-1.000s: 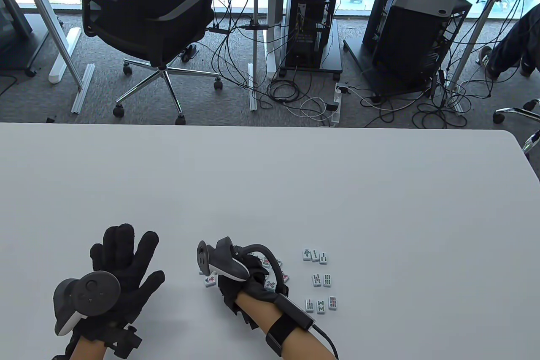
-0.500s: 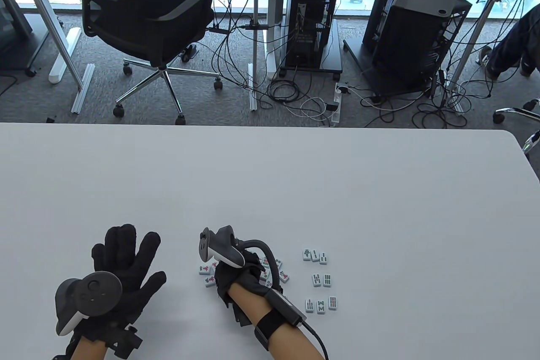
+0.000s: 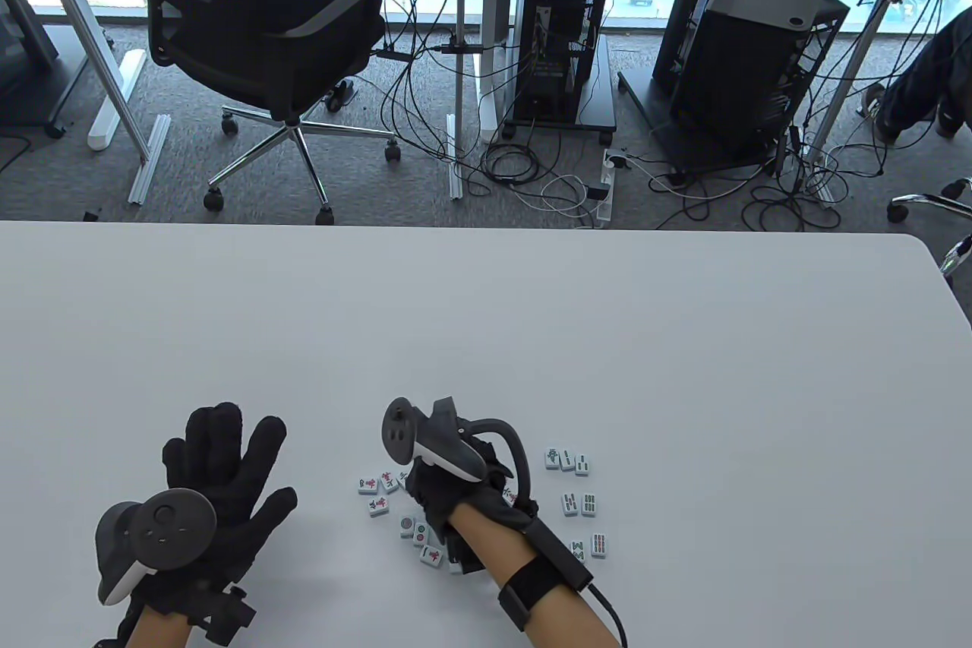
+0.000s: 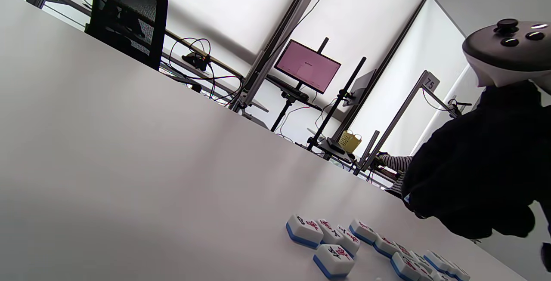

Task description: Mahjong suit sorting

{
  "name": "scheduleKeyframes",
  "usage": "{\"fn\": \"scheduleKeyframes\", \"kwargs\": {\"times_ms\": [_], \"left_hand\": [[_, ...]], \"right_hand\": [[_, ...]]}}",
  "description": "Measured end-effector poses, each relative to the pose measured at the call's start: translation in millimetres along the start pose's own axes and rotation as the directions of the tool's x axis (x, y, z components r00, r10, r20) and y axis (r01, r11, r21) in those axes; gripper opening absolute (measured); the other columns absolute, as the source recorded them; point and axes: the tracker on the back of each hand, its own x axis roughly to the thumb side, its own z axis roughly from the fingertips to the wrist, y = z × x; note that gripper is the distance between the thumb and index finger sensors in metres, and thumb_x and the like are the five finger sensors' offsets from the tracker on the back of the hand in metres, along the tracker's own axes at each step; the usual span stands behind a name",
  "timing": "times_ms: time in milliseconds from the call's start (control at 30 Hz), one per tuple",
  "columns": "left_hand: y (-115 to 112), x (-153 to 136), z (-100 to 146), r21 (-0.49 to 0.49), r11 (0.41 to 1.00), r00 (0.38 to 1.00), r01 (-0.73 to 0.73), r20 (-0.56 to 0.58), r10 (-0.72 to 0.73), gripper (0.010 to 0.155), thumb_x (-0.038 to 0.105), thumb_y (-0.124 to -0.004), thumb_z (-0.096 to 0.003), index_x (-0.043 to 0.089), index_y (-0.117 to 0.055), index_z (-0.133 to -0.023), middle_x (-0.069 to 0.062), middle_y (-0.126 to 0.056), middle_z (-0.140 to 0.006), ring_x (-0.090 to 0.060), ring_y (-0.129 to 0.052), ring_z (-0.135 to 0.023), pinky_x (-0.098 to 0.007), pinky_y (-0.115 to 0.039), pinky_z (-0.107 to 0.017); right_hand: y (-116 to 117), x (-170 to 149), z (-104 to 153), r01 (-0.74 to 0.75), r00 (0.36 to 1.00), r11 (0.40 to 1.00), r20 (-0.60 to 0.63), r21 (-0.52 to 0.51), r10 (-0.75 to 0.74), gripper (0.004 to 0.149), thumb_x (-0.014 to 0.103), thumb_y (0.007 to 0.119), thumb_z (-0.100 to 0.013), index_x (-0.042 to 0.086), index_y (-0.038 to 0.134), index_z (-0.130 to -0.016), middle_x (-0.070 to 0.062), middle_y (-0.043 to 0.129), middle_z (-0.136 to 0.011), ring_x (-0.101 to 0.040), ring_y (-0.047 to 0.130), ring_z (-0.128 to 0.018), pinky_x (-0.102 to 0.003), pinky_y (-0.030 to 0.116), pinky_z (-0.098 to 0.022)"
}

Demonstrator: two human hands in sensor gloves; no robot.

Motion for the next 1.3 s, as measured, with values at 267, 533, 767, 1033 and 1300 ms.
{"fn": "scheduleKeyframes", "kwargs": {"times_ms": [267,533,767,1033,1300], "left_hand": [[-1,0,0,-0.010,1.000,1.000,0.011,-0.008,-0.011,0.076,0.073,-0.054,-0.0472,0.046,-0.022,-0.111,0.019,0.014,-0.110,-0.014,0.020,-0.106,-0.056,0.010,-0.070],[-2,-1,-1,-0.023,1.000,1.000,0.017,-0.024,-0.017,0.076,0.073,-0.054,-0.0472,0.045,-0.022,-0.111,0.019,0.013,-0.110,-0.014,0.019,-0.106,-0.056,0.010,-0.070],[-2,-1,-1,-0.027,0.999,0.999,0.019,-0.029,-0.020,0.076,0.073,-0.054,-0.0472,0.045,-0.023,-0.111,0.019,0.013,-0.110,-0.014,0.019,-0.106,-0.056,0.010,-0.070],[-2,-1,-2,-0.027,0.999,0.999,0.019,-0.025,-0.020,0.076,0.073,-0.054,-0.0472,0.045,-0.023,-0.111,0.019,0.013,-0.110,-0.014,0.020,-0.106,-0.056,0.010,-0.070],[-2,-1,-2,-0.029,0.999,1.000,0.020,-0.024,-0.020,0.076,0.073,-0.054,-0.0472,0.045,-0.023,-0.111,0.019,0.013,-0.110,-0.014,0.019,-0.106,-0.056,0.010,-0.070]], "right_hand": [[-22,-81,37,-0.121,0.965,0.984,0.217,-0.132,0.148,0.063,0.042,0.088,-0.033,-0.004,0.082,-0.075,-0.004,0.099,-0.034,-0.008,0.090,-0.006,-0.026,0.082,-0.005],[28,-106,54,-0.292,0.903,0.953,0.308,-0.076,0.301,0.061,0.042,0.088,-0.033,-0.002,0.083,-0.075,-0.004,0.099,-0.035,-0.009,0.091,-0.007,-0.027,0.083,-0.006],[46,-103,51,-0.408,0.866,0.913,0.309,-0.016,0.393,0.060,0.042,0.087,-0.033,-0.001,0.082,-0.076,-0.003,0.099,-0.032,-0.008,0.089,-0.005,-0.027,0.082,-0.005],[52,-107,45,-0.412,0.876,0.910,0.291,0.033,0.386,0.060,0.041,0.087,-0.033,-0.001,0.082,-0.076,-0.002,0.098,-0.030,-0.008,0.088,-0.003,-0.027,0.081,-0.003],[49,-104,49,-0.448,0.862,0.894,0.275,0.023,0.425,0.060,0.041,0.085,-0.034,0.003,0.081,-0.081,-0.003,0.099,-0.034,-0.010,0.089,-0.006,-0.028,0.082,-0.006]]}}
